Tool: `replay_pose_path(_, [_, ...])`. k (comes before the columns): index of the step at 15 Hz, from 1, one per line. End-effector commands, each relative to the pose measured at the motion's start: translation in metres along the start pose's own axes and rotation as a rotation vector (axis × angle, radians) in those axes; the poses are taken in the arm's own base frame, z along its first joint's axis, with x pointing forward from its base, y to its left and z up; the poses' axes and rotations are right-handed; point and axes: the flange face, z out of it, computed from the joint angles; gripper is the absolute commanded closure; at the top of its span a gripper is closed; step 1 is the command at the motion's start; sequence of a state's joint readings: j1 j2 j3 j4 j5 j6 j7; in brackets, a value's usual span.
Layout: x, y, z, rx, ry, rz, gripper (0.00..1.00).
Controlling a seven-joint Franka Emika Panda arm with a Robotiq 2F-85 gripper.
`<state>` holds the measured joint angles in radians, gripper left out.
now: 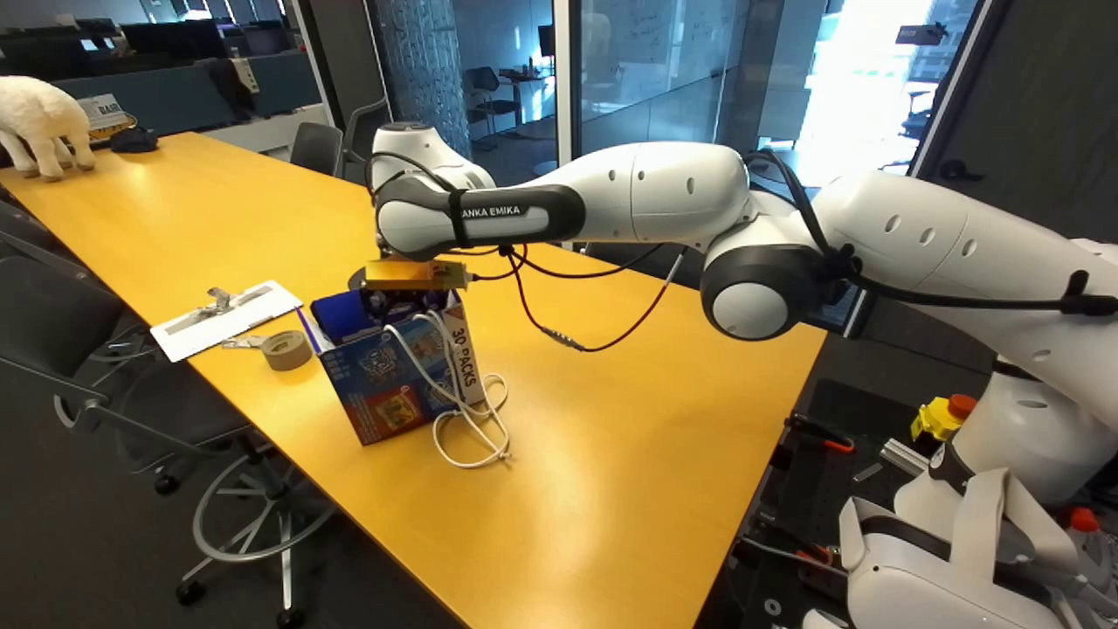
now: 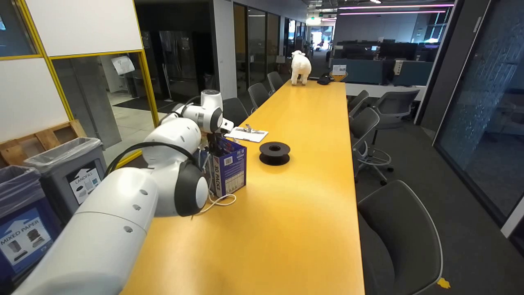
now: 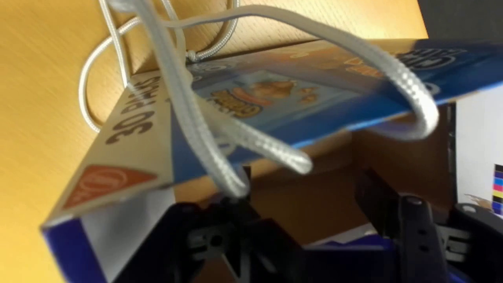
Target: Put the ropes inside the box.
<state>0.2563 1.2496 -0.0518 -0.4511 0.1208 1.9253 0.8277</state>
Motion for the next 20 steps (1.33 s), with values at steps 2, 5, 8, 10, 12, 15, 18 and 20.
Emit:
replay_pose_path(2, [0.005, -0.015, -0.054, 0.031, 0.100, -0.085, 0.00])
replay_pose_path(5, [0.003, -0.026, -0.085, 0.047, 0.157, -0.126, 0.00])
replay_pose_path(8, [-0.006, -0.037, -0.112, 0.052, 0.177, -0.187, 0.00])
replay_pose_path(10, [-0.019, -0.045, -0.129, 0.029, 0.168, -0.241, 0.00])
replay_pose_path(12, [-0.038, -0.050, -0.138, -0.015, 0.113, -0.299, 0.00])
replay_pose_path(15, [-0.067, -0.050, -0.137, -0.098, -0.023, -0.405, 0.00])
replay_pose_path(18, [-0.087, -0.048, -0.128, -0.127, -0.155, -0.522, 0.00])
replay_pose_path(20, [-0.094, -0.044, -0.119, -0.137, -0.227, -0.608, 0.00])
